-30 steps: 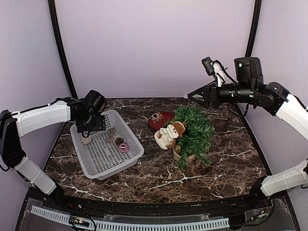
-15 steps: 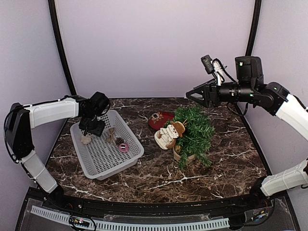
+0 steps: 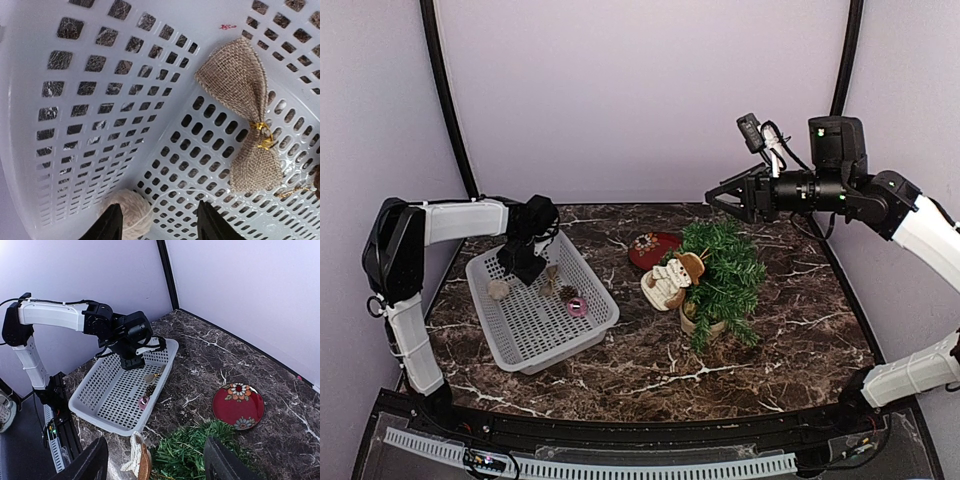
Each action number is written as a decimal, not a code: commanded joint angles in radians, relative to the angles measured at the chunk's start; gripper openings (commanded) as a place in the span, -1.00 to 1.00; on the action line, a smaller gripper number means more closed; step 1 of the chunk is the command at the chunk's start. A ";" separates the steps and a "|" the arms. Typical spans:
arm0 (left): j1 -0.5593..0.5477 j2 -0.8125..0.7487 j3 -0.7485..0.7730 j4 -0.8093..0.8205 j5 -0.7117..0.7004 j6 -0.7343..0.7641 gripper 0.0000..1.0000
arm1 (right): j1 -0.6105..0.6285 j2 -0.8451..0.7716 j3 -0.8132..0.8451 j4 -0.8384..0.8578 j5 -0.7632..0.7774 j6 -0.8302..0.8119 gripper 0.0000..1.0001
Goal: Decorate the small christmas tree
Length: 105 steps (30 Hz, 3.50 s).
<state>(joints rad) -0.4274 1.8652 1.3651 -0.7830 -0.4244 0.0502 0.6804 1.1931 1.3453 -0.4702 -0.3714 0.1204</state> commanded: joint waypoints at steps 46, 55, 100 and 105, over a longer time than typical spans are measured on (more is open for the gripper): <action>0.044 -0.362 0.064 0.022 0.490 0.035 -1.00 | -0.022 0.029 0.038 0.080 -0.073 0.017 0.30; 0.022 -0.643 -0.032 0.409 1.096 -0.079 -1.00 | -0.020 0.040 0.046 0.140 -0.181 0.026 0.27; -0.373 -0.460 -0.064 1.158 1.412 -0.397 -1.00 | 0.256 0.158 0.157 0.157 -0.171 -0.006 -0.26; -0.376 -0.439 -0.057 1.204 1.390 -0.432 -1.00 | 0.257 0.105 0.076 0.187 -0.124 -0.007 0.32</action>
<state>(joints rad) -0.7967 1.4231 1.2747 0.3439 0.9722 -0.3450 0.9295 1.3529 1.4738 -0.3340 -0.5564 0.1081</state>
